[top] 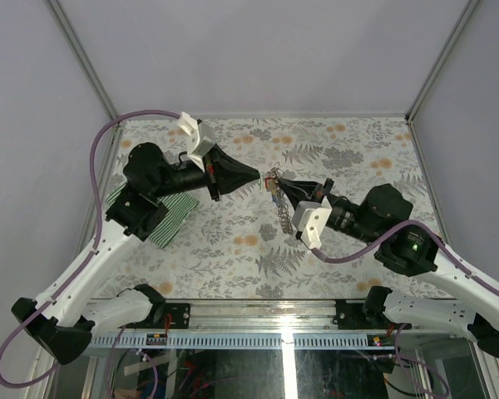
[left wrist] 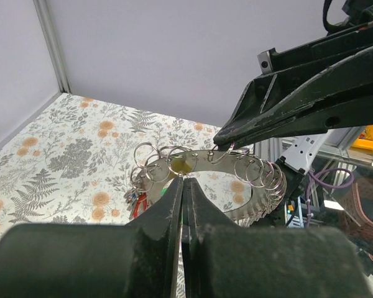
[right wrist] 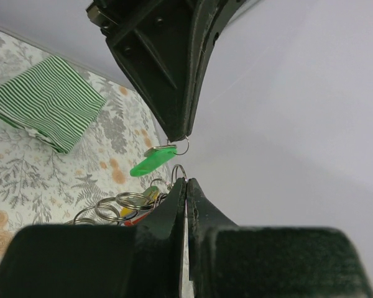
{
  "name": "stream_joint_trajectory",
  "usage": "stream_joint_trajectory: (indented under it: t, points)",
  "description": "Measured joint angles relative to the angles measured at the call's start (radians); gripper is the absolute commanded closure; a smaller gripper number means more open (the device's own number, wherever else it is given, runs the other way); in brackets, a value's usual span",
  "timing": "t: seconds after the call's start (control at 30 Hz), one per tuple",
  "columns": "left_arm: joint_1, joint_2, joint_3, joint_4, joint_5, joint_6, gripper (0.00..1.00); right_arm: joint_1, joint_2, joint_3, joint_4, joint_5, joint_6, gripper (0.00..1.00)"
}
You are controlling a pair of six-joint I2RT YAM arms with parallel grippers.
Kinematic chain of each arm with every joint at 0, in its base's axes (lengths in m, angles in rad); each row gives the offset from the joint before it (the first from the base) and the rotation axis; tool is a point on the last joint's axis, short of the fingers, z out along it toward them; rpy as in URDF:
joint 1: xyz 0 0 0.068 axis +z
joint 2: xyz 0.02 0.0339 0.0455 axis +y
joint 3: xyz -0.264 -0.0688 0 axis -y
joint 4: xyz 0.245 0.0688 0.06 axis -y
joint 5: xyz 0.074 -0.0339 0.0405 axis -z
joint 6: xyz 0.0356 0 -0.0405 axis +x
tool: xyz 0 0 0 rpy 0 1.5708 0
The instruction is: Put the keys on the keyring
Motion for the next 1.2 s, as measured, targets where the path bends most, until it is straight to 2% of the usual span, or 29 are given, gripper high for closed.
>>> stream_joint_trajectory:
  t: [0.63,1.2]
  points:
    - [0.0,0.083,0.034,-0.009,-0.003,-0.011,1.0,0.059,0.11,0.176,-0.135,0.416,0.095,1.0]
    - [0.0,0.081,0.035,-0.009,-0.003,-0.035,1.0,0.062,0.248,0.454,-0.416,0.659,0.341,1.0]
